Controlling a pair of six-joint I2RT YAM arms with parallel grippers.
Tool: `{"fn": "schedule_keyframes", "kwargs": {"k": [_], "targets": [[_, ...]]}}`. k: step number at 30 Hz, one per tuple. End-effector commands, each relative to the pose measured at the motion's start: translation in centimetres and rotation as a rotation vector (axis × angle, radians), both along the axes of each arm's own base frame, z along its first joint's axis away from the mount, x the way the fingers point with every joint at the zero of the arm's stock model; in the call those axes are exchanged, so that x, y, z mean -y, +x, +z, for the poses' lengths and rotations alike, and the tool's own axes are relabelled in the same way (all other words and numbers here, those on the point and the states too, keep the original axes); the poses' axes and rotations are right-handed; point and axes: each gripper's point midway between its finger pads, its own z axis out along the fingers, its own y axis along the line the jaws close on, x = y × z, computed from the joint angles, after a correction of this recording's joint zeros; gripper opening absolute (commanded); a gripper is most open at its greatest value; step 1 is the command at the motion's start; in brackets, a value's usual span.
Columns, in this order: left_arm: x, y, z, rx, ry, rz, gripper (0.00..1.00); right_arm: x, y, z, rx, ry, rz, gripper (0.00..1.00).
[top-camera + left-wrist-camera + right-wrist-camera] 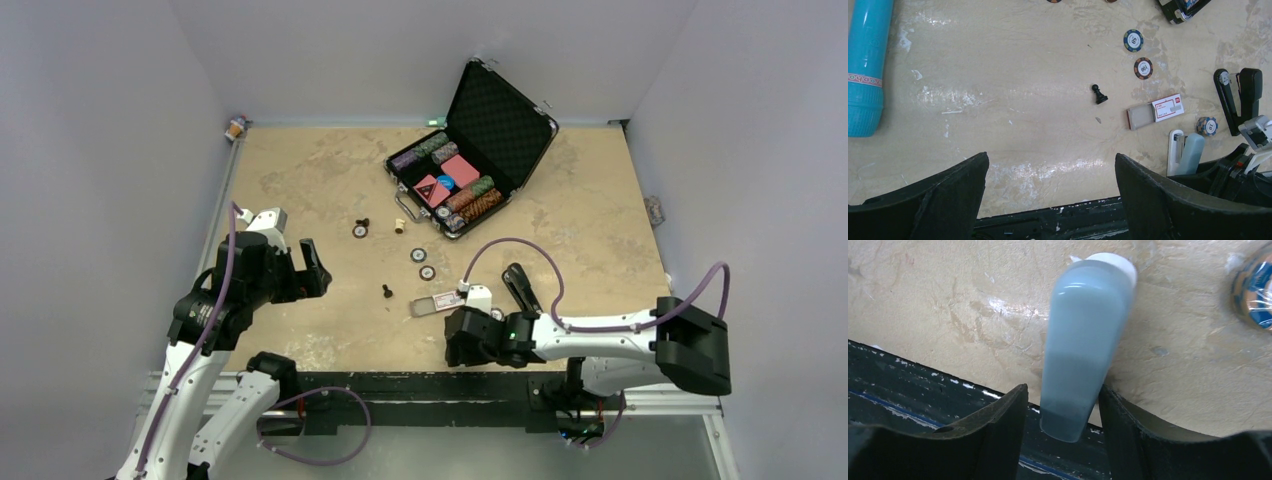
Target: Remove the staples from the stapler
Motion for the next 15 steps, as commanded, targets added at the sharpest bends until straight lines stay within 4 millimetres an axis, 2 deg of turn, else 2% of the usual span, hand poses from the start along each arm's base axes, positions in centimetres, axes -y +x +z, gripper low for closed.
{"fn": "schedule_keyframes", "kwargs": {"k": [1, 10, 15], "targets": [[0.0, 0.5, 1.5, 0.053, -0.001, -0.007, 1.0, 0.2, -0.1, -0.3, 0.005, -0.075, -0.046, 0.57], [0.0, 0.5, 1.5, 0.053, -0.002, -0.009, 1.0, 0.2, -0.8, -0.7, -0.009, -0.141, -0.076, 0.56], [0.0, 0.5, 1.6, 0.055, -0.003, -0.009, 1.0, 1.0, -1.2, 0.0, -0.026, -0.159, -0.161, 0.6]]}}
